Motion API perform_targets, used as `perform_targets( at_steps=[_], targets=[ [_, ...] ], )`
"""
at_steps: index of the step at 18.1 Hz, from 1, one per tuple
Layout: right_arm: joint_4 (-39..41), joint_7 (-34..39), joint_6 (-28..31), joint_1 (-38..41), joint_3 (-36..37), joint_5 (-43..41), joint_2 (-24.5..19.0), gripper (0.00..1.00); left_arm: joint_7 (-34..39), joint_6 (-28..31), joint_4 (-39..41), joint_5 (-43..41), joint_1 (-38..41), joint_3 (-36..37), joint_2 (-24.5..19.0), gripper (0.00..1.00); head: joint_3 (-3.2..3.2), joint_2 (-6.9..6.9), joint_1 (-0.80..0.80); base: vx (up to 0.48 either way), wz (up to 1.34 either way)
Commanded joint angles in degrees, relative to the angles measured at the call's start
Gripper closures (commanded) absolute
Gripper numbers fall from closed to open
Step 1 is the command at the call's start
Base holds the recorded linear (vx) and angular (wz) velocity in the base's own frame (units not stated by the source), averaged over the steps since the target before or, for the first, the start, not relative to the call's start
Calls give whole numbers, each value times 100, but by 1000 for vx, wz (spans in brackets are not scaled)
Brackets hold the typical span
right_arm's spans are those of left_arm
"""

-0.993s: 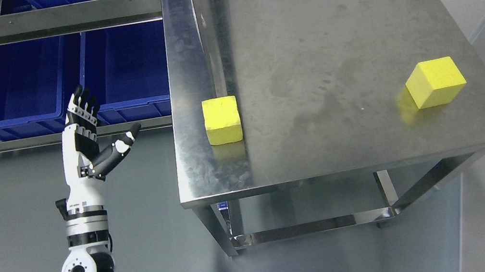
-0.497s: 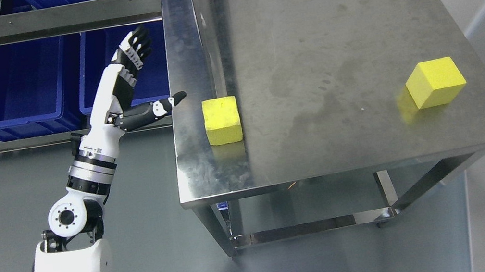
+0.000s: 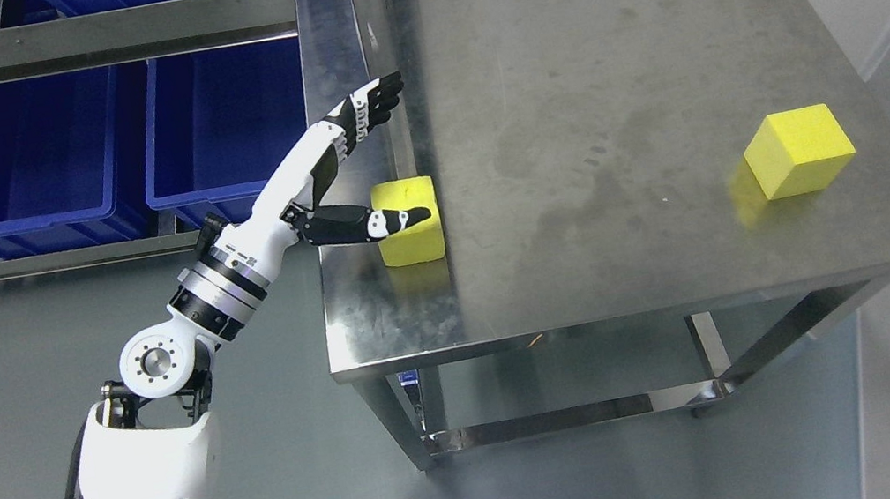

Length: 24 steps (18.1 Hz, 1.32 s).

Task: Move yellow foam block to right shelf middle
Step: 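Close the left hand around the nearer yellow foam cube, then lift the yellow cube off the table with the left hand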

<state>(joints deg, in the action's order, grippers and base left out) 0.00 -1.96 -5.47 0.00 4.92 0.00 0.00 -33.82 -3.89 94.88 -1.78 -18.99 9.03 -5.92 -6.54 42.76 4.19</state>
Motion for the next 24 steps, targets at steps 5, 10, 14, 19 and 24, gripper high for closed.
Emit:
perform_targets(
  at_steps=[5,10,14,19,24],
  targets=[
    [100,2,3,9,0,18,100,0,-195,116,-66,-1394,-264,881,-234,7,0,0,0,0,0],
    [100,2,3,9,0,18,100,0,-204,231,-241,-1614,-237,995,-357,10,0,0,0,0,0],
    [100,2,3,9,0,18,100,0,-326,222,-277,-1913,-237,1118,-348,29,0,0,0,0,0],
    [100,2,3,9,0,18,100,0,-573,231,-286,-1949,-193,1127,-339,36,0,0,0,0,0],
    [100,2,3,9,0,18,100,0,-643,231,-295,-1949,-184,1127,-322,80,0,0,0,10,1]
  ],
)
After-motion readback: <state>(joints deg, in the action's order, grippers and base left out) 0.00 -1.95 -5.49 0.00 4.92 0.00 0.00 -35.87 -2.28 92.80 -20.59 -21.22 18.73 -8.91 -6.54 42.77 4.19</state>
